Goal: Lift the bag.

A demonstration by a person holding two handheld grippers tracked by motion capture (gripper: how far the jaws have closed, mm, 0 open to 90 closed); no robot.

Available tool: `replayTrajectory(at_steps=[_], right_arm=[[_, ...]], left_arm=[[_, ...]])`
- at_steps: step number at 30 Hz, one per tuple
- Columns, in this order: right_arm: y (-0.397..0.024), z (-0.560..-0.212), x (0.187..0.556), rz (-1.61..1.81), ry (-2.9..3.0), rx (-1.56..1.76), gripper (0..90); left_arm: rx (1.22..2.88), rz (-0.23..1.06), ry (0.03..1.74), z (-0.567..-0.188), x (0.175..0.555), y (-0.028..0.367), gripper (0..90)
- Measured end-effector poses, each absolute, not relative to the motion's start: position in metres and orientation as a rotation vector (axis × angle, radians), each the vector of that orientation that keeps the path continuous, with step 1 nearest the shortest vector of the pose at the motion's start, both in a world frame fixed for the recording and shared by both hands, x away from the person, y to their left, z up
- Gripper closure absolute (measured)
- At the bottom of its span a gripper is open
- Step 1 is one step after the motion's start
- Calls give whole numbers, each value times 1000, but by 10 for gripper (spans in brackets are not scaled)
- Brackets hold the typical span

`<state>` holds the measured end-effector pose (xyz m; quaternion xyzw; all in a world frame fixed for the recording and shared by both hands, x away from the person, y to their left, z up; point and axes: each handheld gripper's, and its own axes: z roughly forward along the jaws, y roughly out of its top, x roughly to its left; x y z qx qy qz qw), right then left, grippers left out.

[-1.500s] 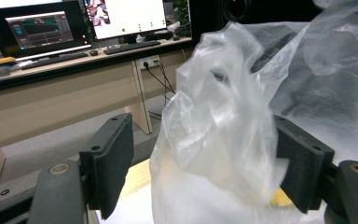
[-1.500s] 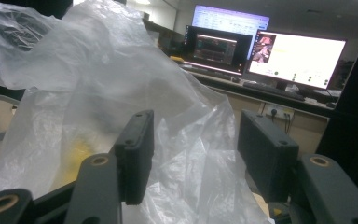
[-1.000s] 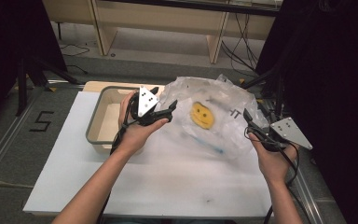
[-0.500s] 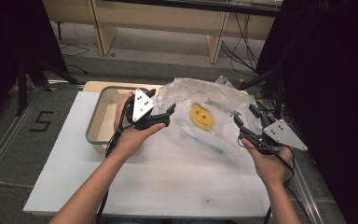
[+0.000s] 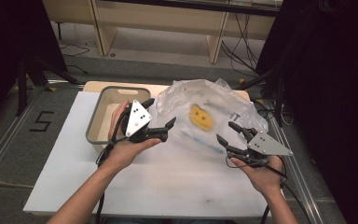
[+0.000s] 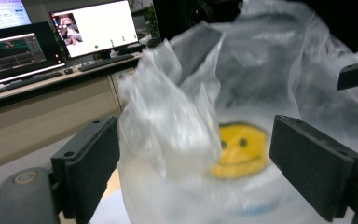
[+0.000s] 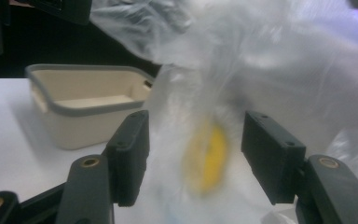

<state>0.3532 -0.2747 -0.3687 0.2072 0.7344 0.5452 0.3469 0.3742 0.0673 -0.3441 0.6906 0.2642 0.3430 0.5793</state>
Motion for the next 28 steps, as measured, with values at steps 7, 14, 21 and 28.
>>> replayTrajectory(at_steps=[7,14,21,28], right_arm=[[-284,-393,339,1424,1972,593,435],[-300,-419,330,1383,2050,662,431],[-308,-434,323,1416,2076,712,432],[-309,-435,322,1442,2055,726,430]], left_arm=[[1700,799,646,-371,362,83,156],[1747,769,671,-394,350,94,156],[1774,751,678,-409,338,99,158],[1782,757,669,-412,331,101,158]])
